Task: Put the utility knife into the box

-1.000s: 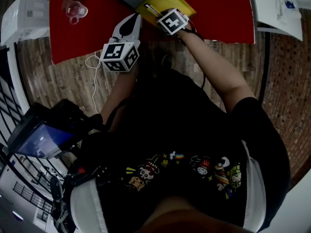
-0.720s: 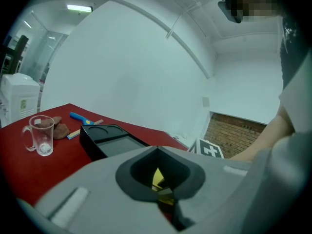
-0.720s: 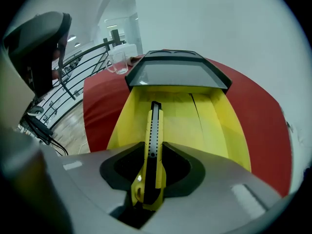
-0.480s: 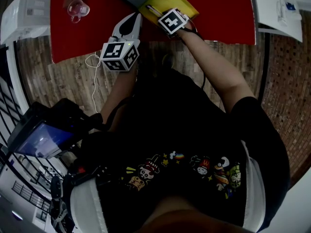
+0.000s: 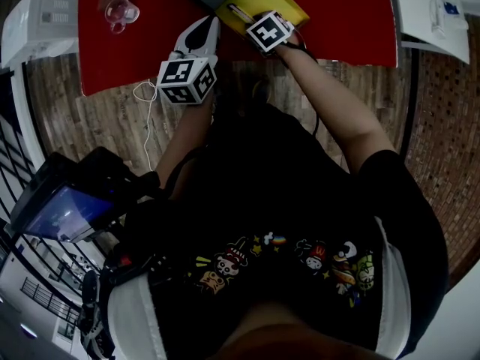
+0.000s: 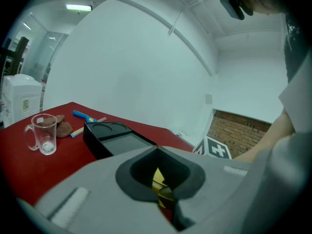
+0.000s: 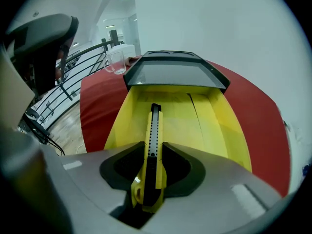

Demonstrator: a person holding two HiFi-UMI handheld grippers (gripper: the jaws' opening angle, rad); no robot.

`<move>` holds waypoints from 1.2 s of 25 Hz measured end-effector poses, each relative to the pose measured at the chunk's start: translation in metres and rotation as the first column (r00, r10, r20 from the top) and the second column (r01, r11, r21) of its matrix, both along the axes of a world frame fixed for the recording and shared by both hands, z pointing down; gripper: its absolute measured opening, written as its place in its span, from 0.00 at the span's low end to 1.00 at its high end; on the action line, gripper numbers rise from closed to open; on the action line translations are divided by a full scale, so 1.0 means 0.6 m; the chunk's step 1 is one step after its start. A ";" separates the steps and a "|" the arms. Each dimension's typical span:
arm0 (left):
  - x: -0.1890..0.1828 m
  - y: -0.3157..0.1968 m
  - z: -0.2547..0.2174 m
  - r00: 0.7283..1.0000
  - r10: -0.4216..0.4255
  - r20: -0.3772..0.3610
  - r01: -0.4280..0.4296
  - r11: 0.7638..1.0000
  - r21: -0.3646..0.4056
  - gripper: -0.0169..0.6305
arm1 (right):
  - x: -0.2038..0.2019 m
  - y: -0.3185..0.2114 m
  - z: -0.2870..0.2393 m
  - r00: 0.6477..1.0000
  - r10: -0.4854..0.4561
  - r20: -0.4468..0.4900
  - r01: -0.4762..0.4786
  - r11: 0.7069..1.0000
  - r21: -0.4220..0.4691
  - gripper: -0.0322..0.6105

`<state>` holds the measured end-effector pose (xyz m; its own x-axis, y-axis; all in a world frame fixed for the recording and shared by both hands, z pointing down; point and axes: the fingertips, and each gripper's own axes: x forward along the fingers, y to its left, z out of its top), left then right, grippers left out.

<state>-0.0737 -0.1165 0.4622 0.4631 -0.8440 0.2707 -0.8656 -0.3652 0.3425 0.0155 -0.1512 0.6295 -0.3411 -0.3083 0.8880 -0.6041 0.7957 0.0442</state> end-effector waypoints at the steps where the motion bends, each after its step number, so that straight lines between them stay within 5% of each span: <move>1: 0.000 -0.004 0.005 1.000 -0.006 0.011 0.006 1.000 -0.010 0.03 | 0.001 0.000 -0.001 1.000 0.008 0.002 -0.008 1.000 0.001 0.27; 7: 0.001 -0.024 0.025 0.997 -0.023 0.071 0.026 0.999 -0.043 0.03 | 0.003 0.002 -0.018 0.997 0.067 0.029 -0.068 0.998 0.017 0.29; 10: 0.001 -0.032 0.033 0.997 -0.023 0.079 0.027 0.998 -0.051 0.03 | 0.004 -0.001 -0.059 0.977 0.155 0.143 -0.163 0.986 0.043 0.22; 11: 0.003 -0.033 0.035 0.997 -0.020 0.080 0.024 0.998 -0.053 0.03 | 0.001 -0.003 -0.085 0.960 0.177 0.215 -0.197 0.978 0.072 0.09; 17: 0.010 -0.036 0.026 0.997 -0.003 0.080 0.006 0.999 -0.042 0.03 | 0.025 0.002 -0.287 0.861 0.170 0.479 -0.352 0.879 0.321 0.08; 24: 0.025 -0.034 -0.065 0.995 0.025 0.098 -0.033 0.996 0.080 0.03 | 0.056 0.031 -0.425 0.804 0.115 0.583 -0.416 0.810 0.414 0.08; 30: 0.017 -0.043 -0.110 0.986 0.000 0.166 -0.028 0.986 0.166 0.03 | 0.057 0.017 -0.436 0.792 0.102 0.602 -0.437 0.784 0.441 0.08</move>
<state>-0.0633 -0.1426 0.3964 0.4357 -0.8777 0.1997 -0.8996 -0.4174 0.1282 0.0500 -0.1411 0.3677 -0.5146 -0.8203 0.2496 -0.8447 0.5349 0.0162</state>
